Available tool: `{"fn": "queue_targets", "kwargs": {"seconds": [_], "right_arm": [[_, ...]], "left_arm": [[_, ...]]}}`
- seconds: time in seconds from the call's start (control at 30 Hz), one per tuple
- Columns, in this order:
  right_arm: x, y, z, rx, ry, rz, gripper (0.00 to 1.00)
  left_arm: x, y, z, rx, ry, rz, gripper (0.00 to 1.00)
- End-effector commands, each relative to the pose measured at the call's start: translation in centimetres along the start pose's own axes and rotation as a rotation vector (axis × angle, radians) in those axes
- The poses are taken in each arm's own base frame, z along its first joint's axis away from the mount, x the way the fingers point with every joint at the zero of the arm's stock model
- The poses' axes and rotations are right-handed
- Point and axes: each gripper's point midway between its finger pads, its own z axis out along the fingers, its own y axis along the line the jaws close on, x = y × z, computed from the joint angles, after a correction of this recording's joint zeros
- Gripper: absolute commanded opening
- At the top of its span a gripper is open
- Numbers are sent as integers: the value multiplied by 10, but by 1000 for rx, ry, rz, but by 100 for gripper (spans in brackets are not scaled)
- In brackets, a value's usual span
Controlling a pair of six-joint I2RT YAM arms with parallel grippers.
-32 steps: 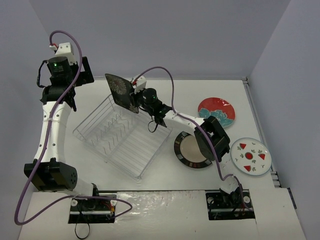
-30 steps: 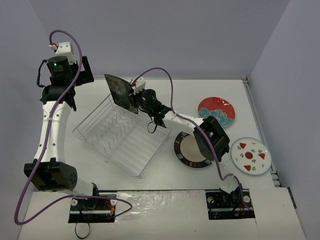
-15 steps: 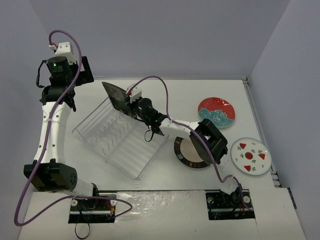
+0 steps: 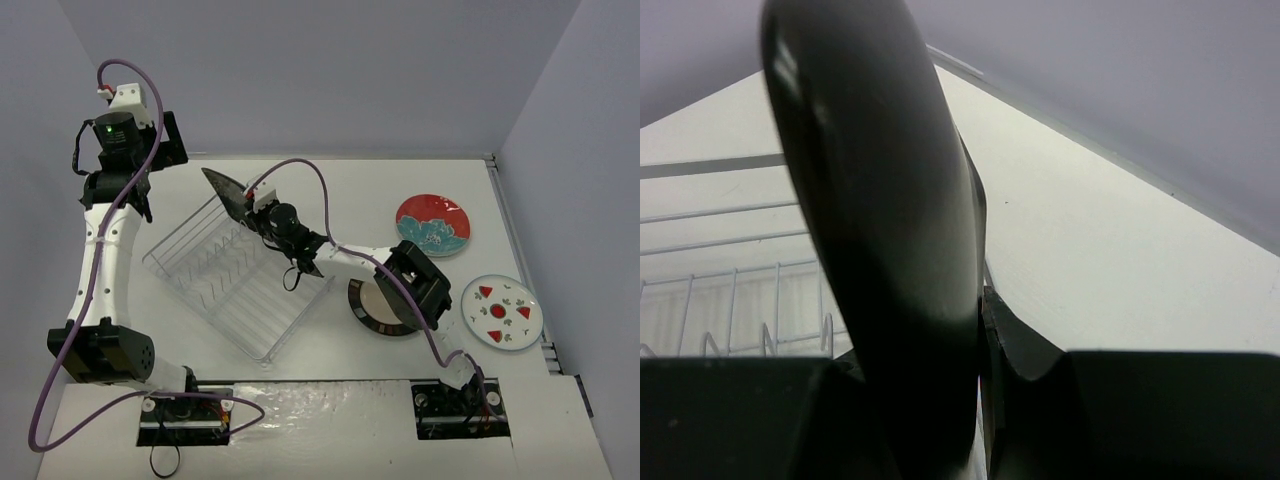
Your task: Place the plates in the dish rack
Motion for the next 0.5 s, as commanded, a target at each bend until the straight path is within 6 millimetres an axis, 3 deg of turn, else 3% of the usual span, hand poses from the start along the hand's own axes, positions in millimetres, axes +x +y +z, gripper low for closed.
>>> {"fn": "queue_targets", "kwargs": {"seconds": [0.0, 0.13, 0.47], "right_arm": [[-174, -18, -6, 42, -407, 37, 0], [-184, -14, -5, 20, -403, 15, 0], [-163, -5, -2, 19, -365, 47, 0]], "left_arm": [[-39, -4, -20, 19, -134, -20, 97], [-39, -5, -21, 20, -138, -19, 97], [-39, -5, -21, 21, -137, -17, 97]]}}
